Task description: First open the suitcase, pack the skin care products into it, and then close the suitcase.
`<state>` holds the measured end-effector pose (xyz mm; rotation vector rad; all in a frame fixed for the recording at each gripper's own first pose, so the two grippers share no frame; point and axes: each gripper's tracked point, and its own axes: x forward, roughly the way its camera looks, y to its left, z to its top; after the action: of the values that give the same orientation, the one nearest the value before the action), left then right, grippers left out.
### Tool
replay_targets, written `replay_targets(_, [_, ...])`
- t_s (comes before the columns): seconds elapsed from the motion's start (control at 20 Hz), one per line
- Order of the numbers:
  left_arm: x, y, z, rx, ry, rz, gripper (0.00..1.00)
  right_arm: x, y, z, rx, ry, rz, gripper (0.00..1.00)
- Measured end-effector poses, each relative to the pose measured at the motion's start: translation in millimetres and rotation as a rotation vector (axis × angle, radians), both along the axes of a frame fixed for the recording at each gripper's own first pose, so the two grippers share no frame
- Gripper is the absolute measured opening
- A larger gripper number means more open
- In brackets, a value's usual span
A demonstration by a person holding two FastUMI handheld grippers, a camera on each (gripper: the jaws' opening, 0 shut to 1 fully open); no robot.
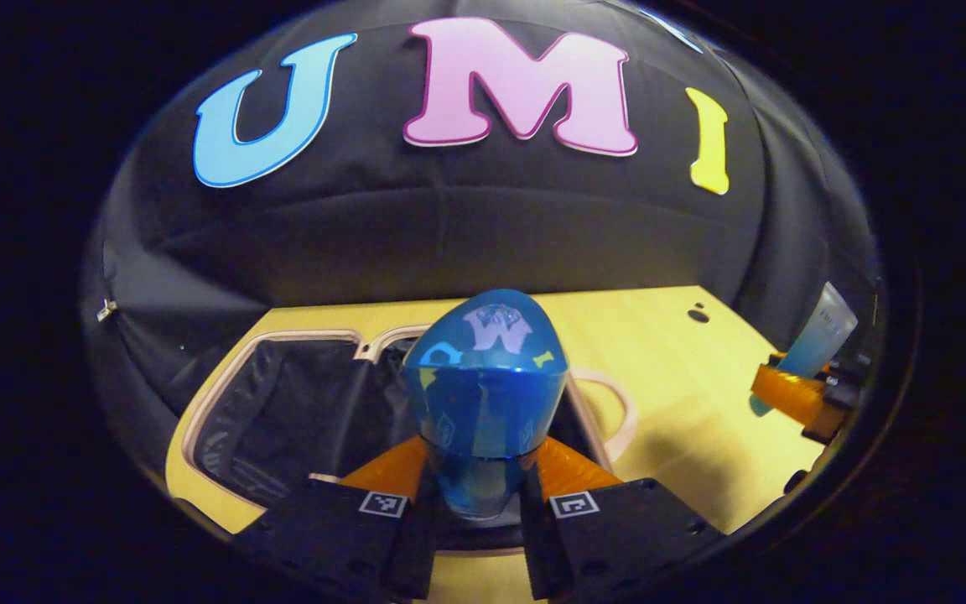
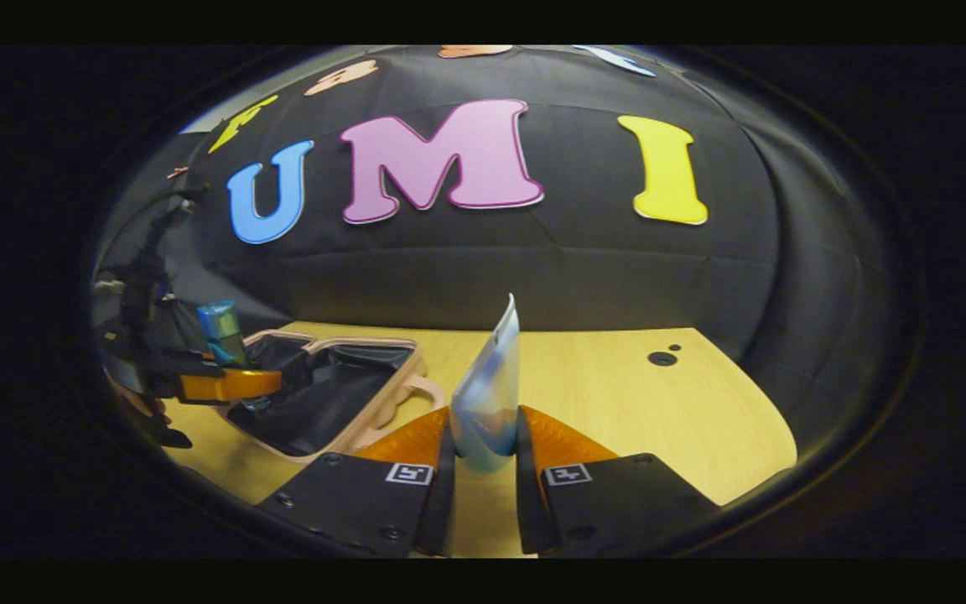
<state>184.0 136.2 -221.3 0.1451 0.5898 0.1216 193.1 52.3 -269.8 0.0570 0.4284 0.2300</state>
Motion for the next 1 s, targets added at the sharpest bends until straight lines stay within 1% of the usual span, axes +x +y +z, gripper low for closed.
replay_targets(0.05, [0.6, 10.8, -5.7, 0.002, 0.028, 0.008, 0.47, 0.2, 4.0, 0.3, 0.008, 0.006, 0.007, 0.33])
replay_targets(0.1, [0.4, 19.2, -14.8, -0.004, 0.067, 0.021, 0.51, 0.5, 7.6, 0.1, 0.017, 0.014, 0.014, 0.33])
replay_targets(0.15, [5.3, 28.3, -33.2, -0.016, 0.127, 0.037, 0.47, 1.1, 11.1, -0.2, 0.02, 0.022, 0.024, 0.33])
replay_targets(0.25, [8.8, 37.3, -55.3, -0.033, 0.203, 0.067, 0.47, 1.9, 17.1, -2.6, 0.029, 0.034, 0.051, 0.33])
replay_targets(0.3, [11.1, 43.0, -64.5, -0.03, 0.231, 0.09, 0.47, 1.5, 19.7, -4.9, 0.033, 0.044, 0.063, 0.39])
replay_targets(0.35, [11.2, 47.3, -74.1, -0.03, 0.274, 0.111, 0.51, 0.9, 22.1, -7.0, 0.036, 0.058, 0.073, 0.33])
replay_targets(0.4, [12.6, 48.6, -83.1, -0.041, 0.315, 0.127, 0.47, 0.8, 25.0, -7.8, 0.039, 0.067, 0.081, 0.33])
replay_targets(0.45, [13.6, 47.3, -91.1, -0.062, 0.361, 0.141, 0.47, 0.7, 29.1, -7.6, 0.045, 0.075, 0.089, 0.33])
replay_targets(0.5, [22.5, 49.6, -93.6, -0.059, 0.368, 0.142, 0.5, 1.4, 34.7, -6.0, 0.054, 0.08, 0.098, 0.33])
replay_targets(0.55, [26.3, 46.9, -99.8, -0.07, 0.412, 0.138, 0.47, 2.1, 41.1, -3.7, 0.06, 0.082, 0.109, 0.28])
replay_targets(0.6, [24.0, 46.9, -104.0, -0.078, 0.458, 0.145, 0.46, 2.6, 47.5, 0.1, 0.066, 0.079, 0.121, 0.33])
replay_targets(0.7, [35.7, 48.3, -102.0, -0.079, 0.471, 0.141, 0.47, 2.2, 61.9, 7.5, 0.091, 0.08, 0.14, 0.33])
replay_targets(0.75, [34.3, 49.2, -105.2, -0.085, 0.507, 0.149, 0.47, 2.4, 68.3, 12.0, 0.108, 0.084, 0.145, 0.33])
replay_targets(0.85, [35.5, 49.9, -103.2, -0.096, 0.512, 0.166, 0.48, 2.9, 80.0, 17.7, 0.125, 0.095, 0.155, 0.33])
replay_targets(0.9, [34.2, 50.2, -103.8, -0.103, 0.513, 0.174, 0.48, 4.0, 84.5, 20.4, 0.125, 0.099, 0.159, 0.36])
replay_targets(0.95, [32.0, 52.8, -101.6, -0.103, 0.506, 0.19, 0.46, 4.7, 89.8, 23.4, 0.125, 0.099, 0.164, 0.33])
replay_targets(1.0, [29.7, 54.3, -97.5, -0.103, 0.498, 0.203, 0.49, 5.1, 95.0, 26.4, 0.122, 0.095, 0.169, 0.33])
